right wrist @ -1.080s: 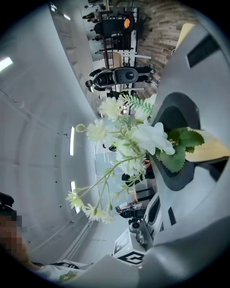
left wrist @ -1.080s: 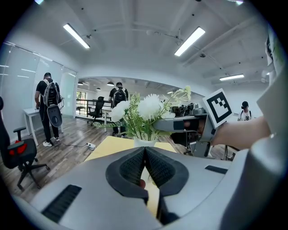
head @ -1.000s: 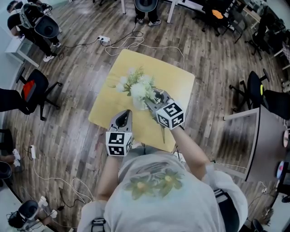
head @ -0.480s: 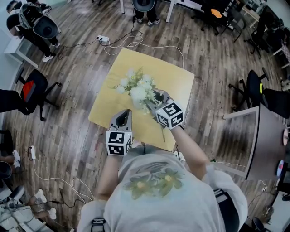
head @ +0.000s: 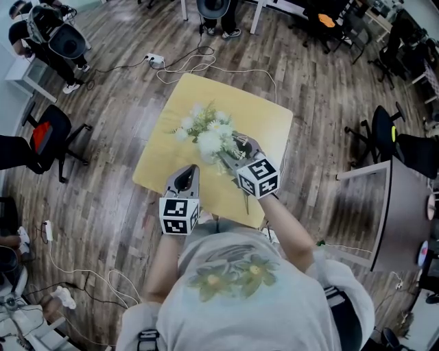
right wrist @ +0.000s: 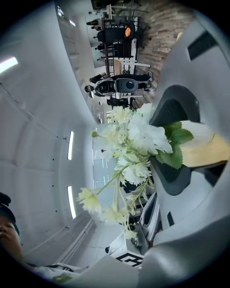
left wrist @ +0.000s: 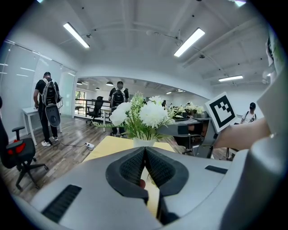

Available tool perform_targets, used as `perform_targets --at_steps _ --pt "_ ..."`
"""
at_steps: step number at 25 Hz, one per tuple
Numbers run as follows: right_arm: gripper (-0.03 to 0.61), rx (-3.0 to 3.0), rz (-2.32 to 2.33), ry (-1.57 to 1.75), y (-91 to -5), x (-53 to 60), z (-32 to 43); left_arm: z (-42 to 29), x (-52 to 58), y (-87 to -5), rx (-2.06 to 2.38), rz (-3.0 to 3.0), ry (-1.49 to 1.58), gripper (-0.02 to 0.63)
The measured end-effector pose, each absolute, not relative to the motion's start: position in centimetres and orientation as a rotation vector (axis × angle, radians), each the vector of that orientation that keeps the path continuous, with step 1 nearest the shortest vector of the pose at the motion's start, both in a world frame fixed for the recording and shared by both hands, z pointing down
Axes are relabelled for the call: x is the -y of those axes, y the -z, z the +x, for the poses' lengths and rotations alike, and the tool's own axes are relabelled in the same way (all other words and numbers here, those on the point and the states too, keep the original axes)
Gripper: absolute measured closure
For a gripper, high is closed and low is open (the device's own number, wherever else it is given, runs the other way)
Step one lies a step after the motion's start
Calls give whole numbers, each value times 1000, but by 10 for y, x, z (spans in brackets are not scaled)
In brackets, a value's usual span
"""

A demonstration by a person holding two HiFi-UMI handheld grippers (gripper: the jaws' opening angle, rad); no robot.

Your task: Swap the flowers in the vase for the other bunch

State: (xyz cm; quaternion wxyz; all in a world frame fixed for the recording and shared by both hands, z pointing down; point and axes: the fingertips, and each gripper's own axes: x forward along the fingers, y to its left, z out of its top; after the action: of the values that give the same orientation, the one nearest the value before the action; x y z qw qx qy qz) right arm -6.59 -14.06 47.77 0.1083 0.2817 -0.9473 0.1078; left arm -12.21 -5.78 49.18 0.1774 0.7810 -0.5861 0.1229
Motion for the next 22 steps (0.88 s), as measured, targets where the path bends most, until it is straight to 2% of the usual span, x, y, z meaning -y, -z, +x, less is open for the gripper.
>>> perform_targets --at_steps 15,22 --pt "362 2819 848 -312 -464 122 -48 -115 53 -492 1658 2217 -355 595" --pt "357 2736 832 -329 -483 117 -40 -109 49 -492 1655 2218 -358 595"
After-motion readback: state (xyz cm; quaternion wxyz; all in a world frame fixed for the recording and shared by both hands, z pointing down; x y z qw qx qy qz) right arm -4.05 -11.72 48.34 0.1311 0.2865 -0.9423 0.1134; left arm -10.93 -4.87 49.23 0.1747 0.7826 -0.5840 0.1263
